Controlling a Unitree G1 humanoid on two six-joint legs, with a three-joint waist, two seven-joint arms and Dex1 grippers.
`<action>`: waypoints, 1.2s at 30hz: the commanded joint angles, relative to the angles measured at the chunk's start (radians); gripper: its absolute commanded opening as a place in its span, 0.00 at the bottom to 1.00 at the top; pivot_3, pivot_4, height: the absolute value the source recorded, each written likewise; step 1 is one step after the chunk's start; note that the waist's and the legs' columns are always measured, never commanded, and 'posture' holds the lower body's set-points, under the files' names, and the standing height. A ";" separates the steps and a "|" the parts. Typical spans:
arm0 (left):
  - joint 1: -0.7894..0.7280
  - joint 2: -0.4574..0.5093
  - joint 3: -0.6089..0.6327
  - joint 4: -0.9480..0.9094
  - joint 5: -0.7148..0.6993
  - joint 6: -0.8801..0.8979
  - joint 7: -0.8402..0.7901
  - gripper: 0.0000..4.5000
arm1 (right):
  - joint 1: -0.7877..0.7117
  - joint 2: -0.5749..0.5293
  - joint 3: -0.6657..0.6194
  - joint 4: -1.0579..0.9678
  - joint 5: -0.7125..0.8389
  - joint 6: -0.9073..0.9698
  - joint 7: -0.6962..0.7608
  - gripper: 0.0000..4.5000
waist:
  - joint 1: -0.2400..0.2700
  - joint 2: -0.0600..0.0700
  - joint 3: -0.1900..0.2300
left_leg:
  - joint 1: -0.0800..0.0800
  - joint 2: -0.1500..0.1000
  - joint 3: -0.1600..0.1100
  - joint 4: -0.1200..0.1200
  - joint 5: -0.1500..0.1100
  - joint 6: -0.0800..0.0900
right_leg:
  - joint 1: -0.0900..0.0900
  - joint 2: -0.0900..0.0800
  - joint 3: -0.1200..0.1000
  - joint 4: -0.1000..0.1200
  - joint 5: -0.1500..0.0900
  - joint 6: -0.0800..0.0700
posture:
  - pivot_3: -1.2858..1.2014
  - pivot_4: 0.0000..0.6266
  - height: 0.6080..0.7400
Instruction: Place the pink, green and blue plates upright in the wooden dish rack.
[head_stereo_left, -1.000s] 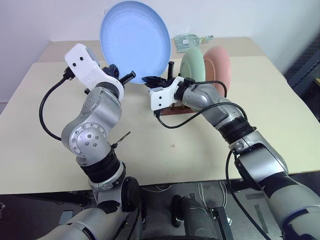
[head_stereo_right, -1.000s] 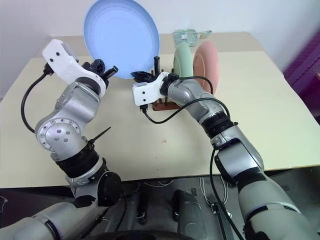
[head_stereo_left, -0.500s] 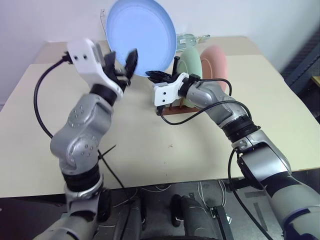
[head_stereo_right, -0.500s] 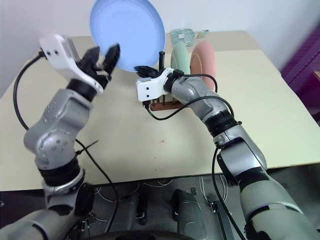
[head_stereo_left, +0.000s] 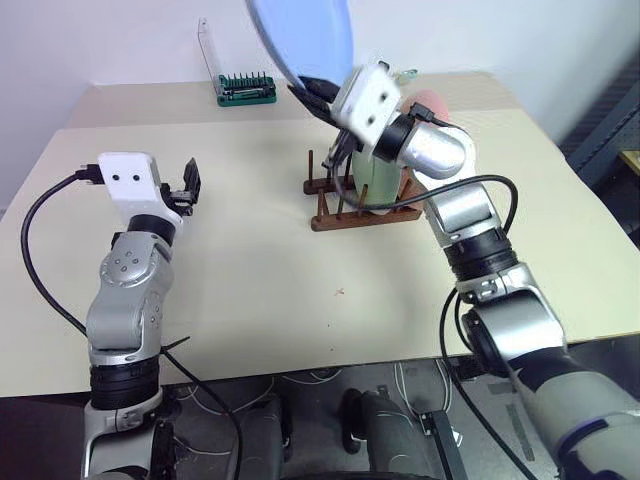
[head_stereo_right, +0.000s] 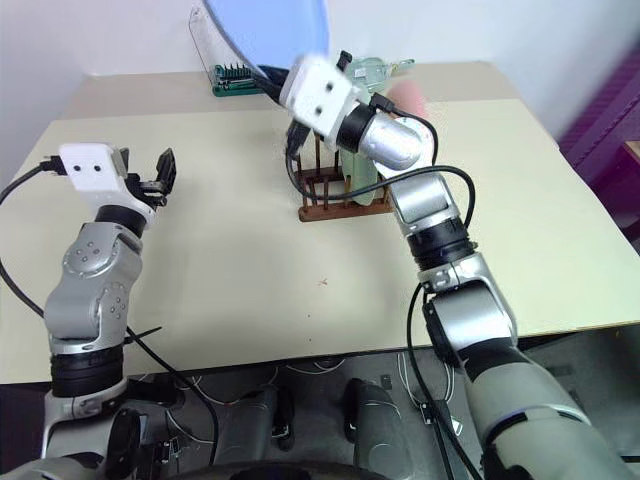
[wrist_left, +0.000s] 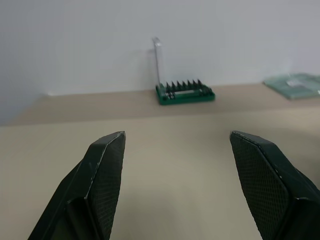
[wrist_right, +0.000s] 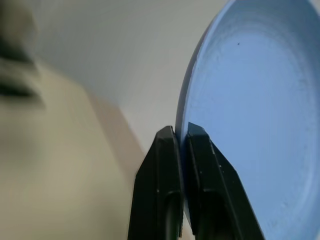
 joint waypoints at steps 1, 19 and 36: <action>0.050 0.073 -0.060 -0.005 0.029 -0.006 -0.122 0.75 | -0.013 0.020 -0.175 -0.251 0.437 0.425 -0.025 0.00 | 0.001 0.001 0.000 | 0.000 0.000 0.000 0.000 0.000 0.000 | 0.000 0.000 0.000 0.000 0.000 0.000 | 0.52 0.24 0.92; 0.149 0.088 -0.124 -0.049 -0.087 -0.035 -0.471 0.75 | 0.040 -0.002 -0.337 -0.291 0.836 1.050 -0.349 0.00 | 0.000 0.001 0.000 | -0.001 0.000 0.000 0.000 -0.001 0.001 | -0.002 -0.002 0.000 0.000 0.000 0.000 | 0.52 0.24 0.92; 0.181 0.085 -0.180 -0.124 -0.131 0.014 -0.527 0.75 | 0.044 0.010 -0.354 -0.175 0.736 1.094 -0.405 0.00 | 0.001 0.001 0.000 | -0.002 0.000 0.000 0.000 -0.001 0.001 | -0.003 -0.001 0.000 0.000 0.000 0.000 | 0.52 0.24 0.92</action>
